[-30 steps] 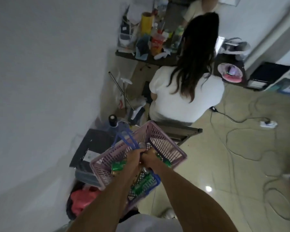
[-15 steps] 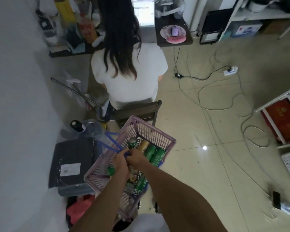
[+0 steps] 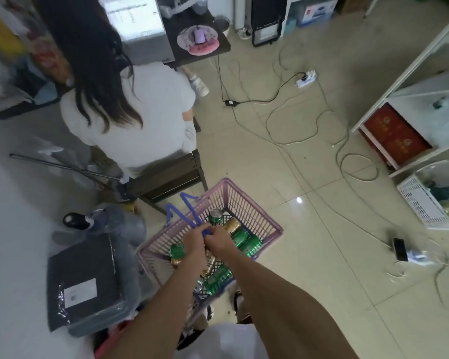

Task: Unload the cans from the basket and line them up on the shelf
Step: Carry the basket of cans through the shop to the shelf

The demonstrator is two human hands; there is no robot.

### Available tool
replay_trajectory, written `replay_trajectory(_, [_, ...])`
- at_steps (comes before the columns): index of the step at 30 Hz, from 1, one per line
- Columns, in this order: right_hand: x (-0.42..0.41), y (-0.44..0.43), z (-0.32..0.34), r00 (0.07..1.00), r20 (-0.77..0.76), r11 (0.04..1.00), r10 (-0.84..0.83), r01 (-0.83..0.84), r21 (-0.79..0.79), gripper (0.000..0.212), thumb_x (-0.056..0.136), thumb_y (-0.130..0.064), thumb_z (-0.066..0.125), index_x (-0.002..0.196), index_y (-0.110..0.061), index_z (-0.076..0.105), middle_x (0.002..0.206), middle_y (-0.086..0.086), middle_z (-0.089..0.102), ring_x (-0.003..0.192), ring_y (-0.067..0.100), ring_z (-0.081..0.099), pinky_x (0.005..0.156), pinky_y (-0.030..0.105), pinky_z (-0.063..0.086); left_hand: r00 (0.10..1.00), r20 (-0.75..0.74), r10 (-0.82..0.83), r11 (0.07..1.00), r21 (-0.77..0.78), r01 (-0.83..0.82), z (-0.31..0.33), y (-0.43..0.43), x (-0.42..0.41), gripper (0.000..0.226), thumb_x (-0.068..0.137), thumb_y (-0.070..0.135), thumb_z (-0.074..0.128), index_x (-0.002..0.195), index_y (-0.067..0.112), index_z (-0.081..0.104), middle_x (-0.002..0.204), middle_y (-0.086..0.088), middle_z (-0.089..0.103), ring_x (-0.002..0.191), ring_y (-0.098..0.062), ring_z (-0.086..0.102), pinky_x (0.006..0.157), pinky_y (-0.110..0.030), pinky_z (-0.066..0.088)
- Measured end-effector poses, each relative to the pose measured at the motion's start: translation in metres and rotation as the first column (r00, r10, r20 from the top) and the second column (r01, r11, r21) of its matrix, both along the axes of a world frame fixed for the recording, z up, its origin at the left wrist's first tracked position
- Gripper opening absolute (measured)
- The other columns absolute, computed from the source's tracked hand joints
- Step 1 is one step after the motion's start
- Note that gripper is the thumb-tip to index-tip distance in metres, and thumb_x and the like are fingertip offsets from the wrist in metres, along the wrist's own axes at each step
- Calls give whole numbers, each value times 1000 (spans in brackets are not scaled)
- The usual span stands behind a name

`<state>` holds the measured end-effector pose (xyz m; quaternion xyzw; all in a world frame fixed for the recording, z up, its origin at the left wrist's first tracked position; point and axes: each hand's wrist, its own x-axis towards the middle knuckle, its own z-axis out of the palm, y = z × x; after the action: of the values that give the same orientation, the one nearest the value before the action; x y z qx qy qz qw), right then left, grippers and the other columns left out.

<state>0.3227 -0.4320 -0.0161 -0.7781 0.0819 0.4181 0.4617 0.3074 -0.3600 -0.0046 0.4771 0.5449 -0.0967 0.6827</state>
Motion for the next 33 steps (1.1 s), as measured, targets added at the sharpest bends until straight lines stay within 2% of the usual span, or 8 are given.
replay_trajectory(2, [10, -18, -1, 998, -13, 998, -59, 59, 19, 18, 89, -9, 54, 94, -3, 70, 78, 10, 61, 56, 13, 49, 61, 29, 45, 999, 20, -32, 999, -8, 32, 1, -18, 12, 8, 88, 13, 67, 85, 9, 73, 97, -14, 72, 89, -26, 68, 81, -40, 57])
replay_trajectory(7, [36, -64, 3, 977, -34, 974, -213, 215, 66, 19, 93, -10, 54, 79, -16, 67, 65, -2, 58, 54, 9, 49, 55, 24, 41, 995, 61, -78, 997, -3, 78, 3, -65, 47, 14, 92, 20, 68, 83, 11, 73, 100, -13, 72, 103, -32, 68, 98, -49, 54])
replay_trajectory(12, [70, -109, 5, 943, -12, 941, -334, 334, 53, 31, 94, -17, 58, 110, 5, 71, 86, 16, 60, 57, 14, 46, 56, 29, 38, 986, 72, -150, 989, 14, 149, 6, -112, 90, 14, 91, 21, 69, 81, 12, 71, 94, -11, 72, 99, -30, 68, 96, -48, 55])
replay_trajectory(17, [107, -150, 14, 892, -24, 890, -452, 453, 51, 28, 96, -21, 59, 110, 2, 69, 71, 6, 59, 46, 13, 49, 42, 25, 41, 962, 75, -264, 964, -17, 266, 12, -151, 136, 18, 95, 21, 65, 80, 12, 69, 93, -12, 70, 88, -27, 65, 87, -45, 55])
replay_trajectory(20, [135, -173, 21, 875, -6, 874, -485, 485, 34, 12, 95, -19, 58, 94, -10, 67, 70, 4, 62, 52, 13, 56, 53, 28, 51, 945, 50, -322, 946, -10, 323, 14, -173, 167, 23, 94, 27, 65, 76, 15, 69, 75, -8, 66, 66, -23, 58, 61, -34, 48])
replay_trajectory(23, [163, -192, 18, 846, -14, 846, -532, 533, 28, 22, 94, -18, 58, 109, -6, 68, 84, 12, 67, 69, 24, 62, 73, 39, 59, 919, 38, -392, 920, -5, 393, 12, -191, 197, 23, 93, 30, 66, 78, 13, 72, 70, -7, 63, 56, -20, 54, 51, -27, 42])
replay_trajectory(29, [231, -222, 17, 790, 9, 790, -613, 613, -7, 30, 93, -16, 59, 122, -10, 64, 112, 26, 72, 105, 42, 71, 94, 55, 57, 861, 24, -508, 861, -36, 508, 2, -222, 270, 31, 92, 37, 66, 93, 8, 77, 83, -16, 70, 72, -27, 65, 71, -42, 59])
replay_trajectory(33, [277, -234, 18, 750, -9, 750, -661, 660, -38, 31, 93, -13, 58, 121, -3, 64, 100, 27, 71, 91, 40, 73, 84, 58, 61, 815, 7, -580, 813, -49, 580, -1, -234, 321, 35, 93, 40, 65, 82, 8, 71, 73, -15, 60, 66, -26, 59, 67, -40, 54])
